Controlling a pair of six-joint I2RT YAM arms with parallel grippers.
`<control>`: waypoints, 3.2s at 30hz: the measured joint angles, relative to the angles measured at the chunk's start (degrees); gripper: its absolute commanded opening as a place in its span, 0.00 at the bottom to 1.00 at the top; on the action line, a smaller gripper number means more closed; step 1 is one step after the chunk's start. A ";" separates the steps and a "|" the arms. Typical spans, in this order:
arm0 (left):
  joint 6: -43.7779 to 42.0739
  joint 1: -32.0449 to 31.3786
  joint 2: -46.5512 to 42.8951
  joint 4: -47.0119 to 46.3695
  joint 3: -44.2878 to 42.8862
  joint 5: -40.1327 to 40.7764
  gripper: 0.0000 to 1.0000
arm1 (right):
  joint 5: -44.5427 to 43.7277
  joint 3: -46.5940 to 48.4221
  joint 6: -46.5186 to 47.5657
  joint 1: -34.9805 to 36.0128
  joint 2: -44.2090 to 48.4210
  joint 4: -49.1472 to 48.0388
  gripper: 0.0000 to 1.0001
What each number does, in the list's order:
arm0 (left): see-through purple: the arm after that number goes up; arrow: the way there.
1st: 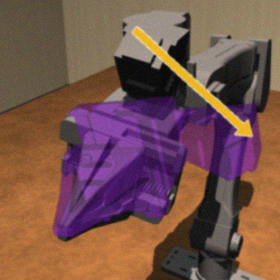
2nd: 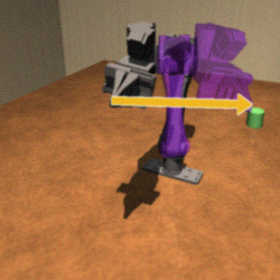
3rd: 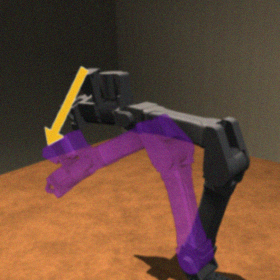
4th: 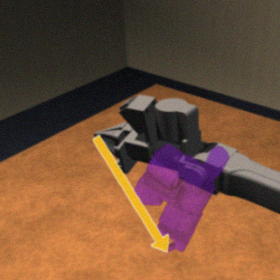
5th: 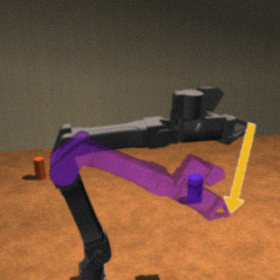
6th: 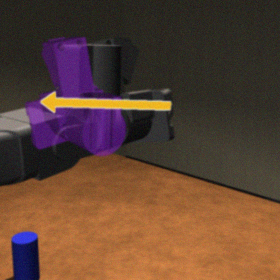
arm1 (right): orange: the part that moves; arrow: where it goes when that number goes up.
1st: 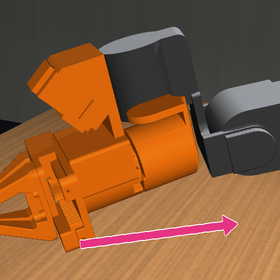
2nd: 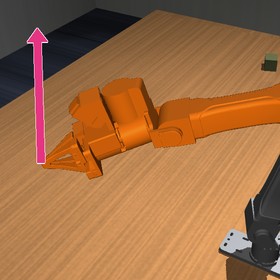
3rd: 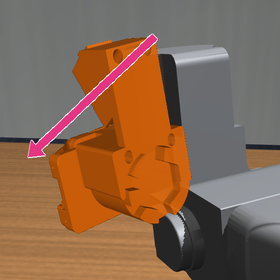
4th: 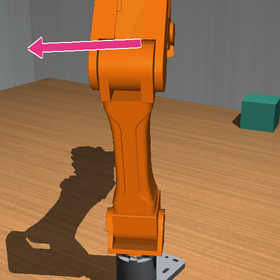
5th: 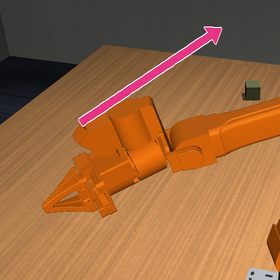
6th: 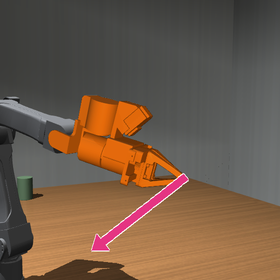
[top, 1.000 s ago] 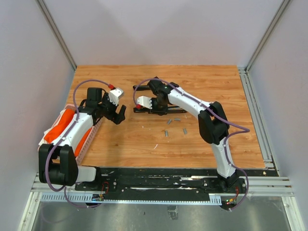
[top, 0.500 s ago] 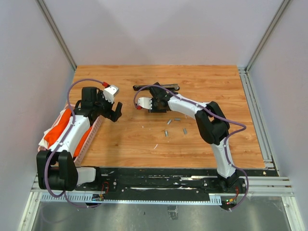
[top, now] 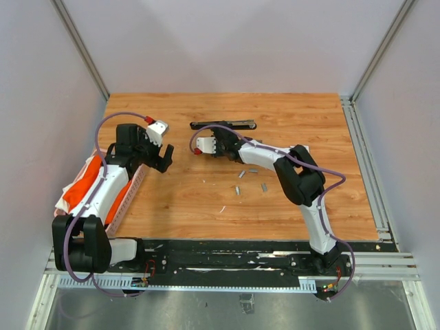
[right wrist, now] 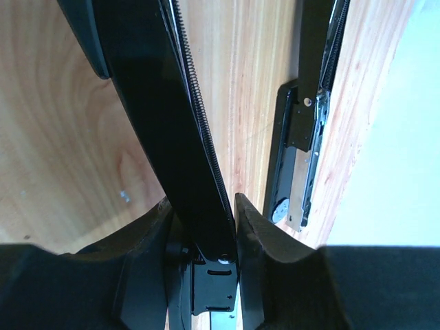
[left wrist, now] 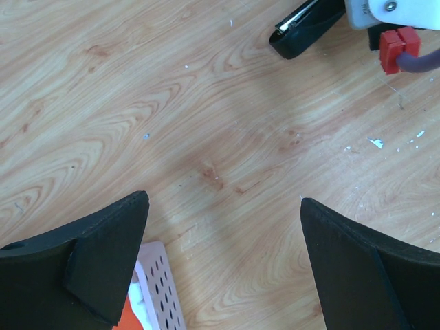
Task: Unload the staples from the stapler
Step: Place the stapler at the center of the board.
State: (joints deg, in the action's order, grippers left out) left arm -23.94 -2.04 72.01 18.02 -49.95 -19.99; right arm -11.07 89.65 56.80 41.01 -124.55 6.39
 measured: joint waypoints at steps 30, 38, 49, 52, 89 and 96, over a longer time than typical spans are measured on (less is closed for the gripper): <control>2.36 0.00 1.57 -5.73 0.15 1.77 0.96 | -7.67 -2.14 3.34 3.56 -6.51 -19.56 0.44; 2.54 0.00 1.62 -6.43 0.15 1.99 0.96 | -8.66 -3.82 3.37 4.02 -6.47 -23.08 0.55; 2.54 0.00 1.62 -6.84 0.15 2.21 0.96 | -7.93 -5.07 0.44 4.98 -3.67 -21.09 0.69; 2.56 0.00 1.62 -7.06 0.15 2.21 0.96 | -7.30 -5.07 -0.33 5.33 -2.93 -18.95 0.69; 1.86 -2.69 20.37 -8.17 -7.93 -4.11 0.86 | 13.66 -5.14 -9.05 1.25 4.81 0.37 0.61; 6.21 -2.89 26.14 -6.75 -14.88 -4.13 0.82 | 27.23 -0.11 -12.61 -5.77 8.31 14.14 0.59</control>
State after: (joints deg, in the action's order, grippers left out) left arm -17.74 -4.93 98.15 11.27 -64.84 -24.12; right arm 16.16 89.54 44.18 35.24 -116.25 20.53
